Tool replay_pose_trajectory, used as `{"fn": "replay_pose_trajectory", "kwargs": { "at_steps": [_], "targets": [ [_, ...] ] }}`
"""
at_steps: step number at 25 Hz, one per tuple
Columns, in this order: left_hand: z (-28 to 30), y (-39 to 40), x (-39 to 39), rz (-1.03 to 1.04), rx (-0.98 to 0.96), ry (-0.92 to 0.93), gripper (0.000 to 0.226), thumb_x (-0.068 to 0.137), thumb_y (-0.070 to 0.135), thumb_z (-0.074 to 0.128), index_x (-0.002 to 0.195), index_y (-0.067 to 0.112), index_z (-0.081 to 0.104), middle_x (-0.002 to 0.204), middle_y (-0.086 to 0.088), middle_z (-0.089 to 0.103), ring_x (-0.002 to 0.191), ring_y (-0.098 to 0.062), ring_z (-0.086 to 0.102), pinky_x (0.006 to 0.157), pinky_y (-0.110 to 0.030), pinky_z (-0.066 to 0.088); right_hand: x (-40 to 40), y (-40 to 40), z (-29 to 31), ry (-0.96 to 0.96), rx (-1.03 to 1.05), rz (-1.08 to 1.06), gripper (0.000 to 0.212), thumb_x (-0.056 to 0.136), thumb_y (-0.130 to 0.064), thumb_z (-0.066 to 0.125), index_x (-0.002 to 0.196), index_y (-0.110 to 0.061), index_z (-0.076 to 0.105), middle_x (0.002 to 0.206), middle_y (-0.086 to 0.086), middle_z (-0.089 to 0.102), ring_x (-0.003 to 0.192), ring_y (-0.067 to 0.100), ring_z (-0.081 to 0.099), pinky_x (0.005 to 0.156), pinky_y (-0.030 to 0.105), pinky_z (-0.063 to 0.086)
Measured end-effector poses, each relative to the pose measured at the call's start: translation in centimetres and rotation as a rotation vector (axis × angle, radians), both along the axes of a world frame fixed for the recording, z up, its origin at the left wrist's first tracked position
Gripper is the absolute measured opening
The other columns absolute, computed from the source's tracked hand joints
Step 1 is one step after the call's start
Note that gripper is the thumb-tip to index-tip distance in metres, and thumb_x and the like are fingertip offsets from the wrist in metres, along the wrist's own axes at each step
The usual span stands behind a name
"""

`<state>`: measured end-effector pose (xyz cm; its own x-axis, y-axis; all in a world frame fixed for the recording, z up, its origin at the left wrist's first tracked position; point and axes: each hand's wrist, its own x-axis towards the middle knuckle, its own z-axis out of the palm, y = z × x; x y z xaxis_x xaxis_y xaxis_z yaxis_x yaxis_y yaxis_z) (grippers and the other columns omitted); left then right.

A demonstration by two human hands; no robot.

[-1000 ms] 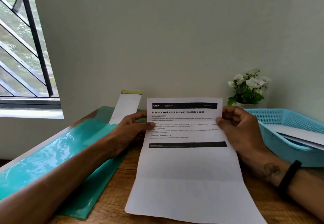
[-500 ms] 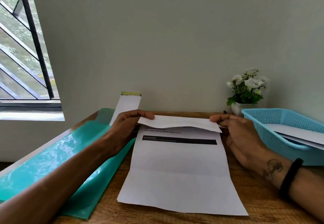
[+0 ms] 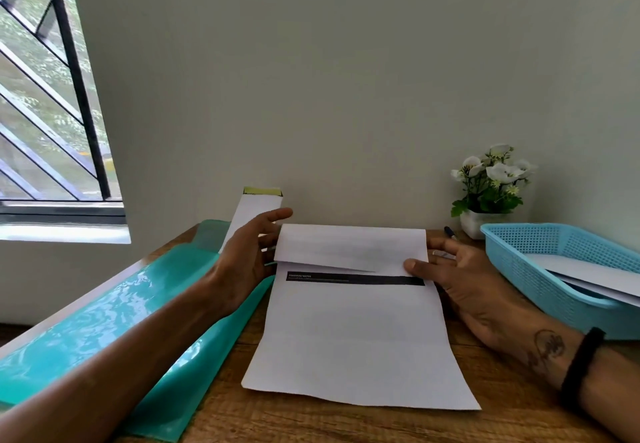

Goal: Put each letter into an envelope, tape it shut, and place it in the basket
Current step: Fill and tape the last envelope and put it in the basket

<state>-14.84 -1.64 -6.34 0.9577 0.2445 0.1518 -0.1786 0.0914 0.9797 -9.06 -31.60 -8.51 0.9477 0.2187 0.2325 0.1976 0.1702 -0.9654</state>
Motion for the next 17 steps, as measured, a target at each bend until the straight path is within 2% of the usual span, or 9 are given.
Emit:
{"fn": "replay_pose_trajectory", "kwargs": {
  "at_steps": [2,4,6,9,12,15,17],
  "targets": [
    [0.14,-0.28,-0.07,-0.046,0.04,0.054,0.034,0.1,0.041,0.059,0.133,0.032,0.061,0.121,-0.006,0.073,0.108,-0.03,0.074,0.082,-0.04,0.062,0.18,-0.12,0.01,-0.017,0.008,-0.048,0.035,0.082,-0.006,0.083,0.102,-0.031,0.069,0.092,-0.01,0.083,0.081,0.013,0.08,0.06,0.029,0.064],
    [0.04,-0.62,-0.11,-0.101,0.152,0.101,0.031,0.09,0.037,0.073,0.119,0.03,0.064,0.099,0.004,0.082,0.089,-0.017,0.08,0.066,-0.028,0.063,0.28,-0.22,0.06,-0.018,0.006,-0.084,0.034,0.083,-0.008,0.084,0.103,-0.032,0.07,0.094,-0.009,0.083,0.082,0.016,0.081,0.064,0.034,0.065],
    [-0.18,-0.76,-0.15,-0.137,0.203,0.105,0.029,0.082,0.03,0.079,0.109,0.027,0.068,0.09,0.007,0.082,0.082,-0.013,0.079,0.061,-0.023,0.061,0.29,-0.17,0.1,-0.014,0.0,-0.113,0.034,0.083,-0.009,0.085,0.105,-0.031,0.07,0.096,-0.006,0.083,0.083,0.018,0.081,0.069,0.038,0.066],
    [0.02,-0.67,-0.5,-0.119,0.223,0.113,0.043,0.079,0.032,0.081,0.119,0.019,0.072,0.105,-0.005,0.081,0.095,-0.027,0.079,0.078,-0.038,0.065,0.17,-0.01,0.06,-0.025,-0.02,-0.14,0.032,0.085,-0.009,0.083,0.107,-0.029,0.071,0.1,-0.002,0.083,0.085,0.02,0.081,0.073,0.041,0.066],
    [0.15,-0.32,-0.46,-0.103,0.186,0.096,0.034,0.091,0.025,0.075,0.123,0.015,0.073,0.115,-0.013,0.079,0.105,-0.035,0.076,0.096,-0.051,0.059,0.17,0.12,0.12,-0.016,-0.04,-0.145,0.03,0.089,-0.008,0.079,0.112,-0.027,0.071,0.104,0.001,0.082,0.092,0.025,0.079,0.082,0.049,0.066],
    [0.3,-0.54,-0.6,-0.107,0.121,0.126,0.028,0.096,0.018,0.07,0.123,0.014,0.074,0.116,-0.015,0.078,0.106,-0.036,0.075,0.096,-0.05,0.059,0.32,-0.06,0.22,-0.004,-0.027,-0.143,0.029,0.09,-0.009,0.078,0.108,-0.03,0.071,0.101,-0.001,0.082,0.091,0.023,0.079,0.079,0.048,0.066],
    [0.63,-0.68,-0.68,-0.121,0.064,0.16,0.028,0.097,0.016,0.066,0.124,0.014,0.073,0.118,-0.016,0.077,0.105,-0.035,0.076,0.087,-0.045,0.063,0.42,-0.23,0.37,0.01,-0.011,-0.126,0.028,0.089,-0.009,0.079,0.105,-0.031,0.072,0.096,-0.004,0.083,0.089,0.021,0.079,0.076,0.044,0.066]
  ]
}}
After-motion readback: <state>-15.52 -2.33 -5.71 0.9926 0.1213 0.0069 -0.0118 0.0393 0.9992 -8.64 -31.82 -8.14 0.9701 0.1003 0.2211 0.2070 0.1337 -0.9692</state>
